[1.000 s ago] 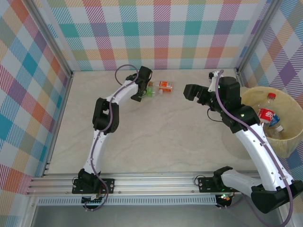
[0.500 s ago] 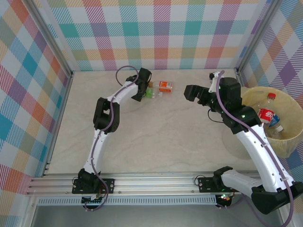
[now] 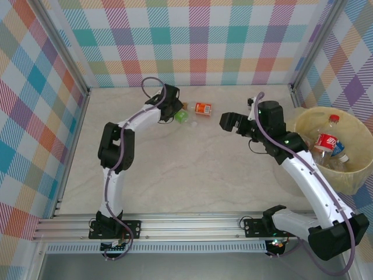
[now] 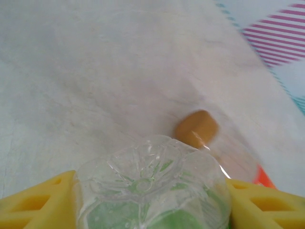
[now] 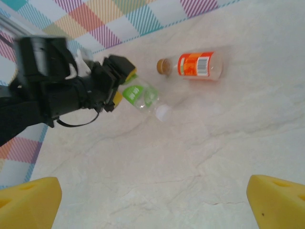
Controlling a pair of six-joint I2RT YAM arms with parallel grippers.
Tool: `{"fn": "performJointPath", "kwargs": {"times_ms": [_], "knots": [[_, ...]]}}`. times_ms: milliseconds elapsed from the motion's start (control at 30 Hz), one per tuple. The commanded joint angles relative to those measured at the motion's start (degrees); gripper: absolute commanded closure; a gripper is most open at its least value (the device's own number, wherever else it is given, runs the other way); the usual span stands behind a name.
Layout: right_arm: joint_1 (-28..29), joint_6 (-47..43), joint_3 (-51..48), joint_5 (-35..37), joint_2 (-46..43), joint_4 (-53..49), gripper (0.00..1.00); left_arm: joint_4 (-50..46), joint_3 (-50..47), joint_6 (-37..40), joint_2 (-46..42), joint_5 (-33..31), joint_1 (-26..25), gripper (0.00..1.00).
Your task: Put the plastic bottles in the bin
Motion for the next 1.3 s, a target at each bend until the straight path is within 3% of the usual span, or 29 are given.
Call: {"fn": "performJointPath", "kwargs": {"times_ms": [0,133,467,700,1033,1100,1267], "knots": [[0.4,4.4,-3.4,-5.4,0.0,6.9,0.00,11.1,-5.4,9.2,-8.7,7.6,0.5,0.43],[0.4,6.8,-6.6,-9.7,1.0,11.7,0.00,14.2,-10.3,14.2,-15.7,14.8,-0.7,0.45],[0.5,10.7,-9.2,-24.9,5.3,27.5,0.00,12.0,-14.1,22.1,-27.0,22.1,-8.2,0.46],[0.7,11.2,-11.0,-21.8,5.6,33.6,0.00,11.4,-13.4,22.0,-28.9,24.4,-12.4,0.46],[2.2,7.9,-10.5,-24.6,8.0,35.0,0.01,14.6,-13.3,17.2,-27.8,28.1,-14.0,0.45],[2.3,8.1,-10.9,-24.4,8.3,35.5,0.03,15.5,-13.3,16.1,-27.4,28.5,-14.3,0.45],[2.4,8.1,-10.9,-23.7,8.9,35.1,0.21,16.0,-13.3,15.9,-27.4,29.0,-14.6,0.45]]}}
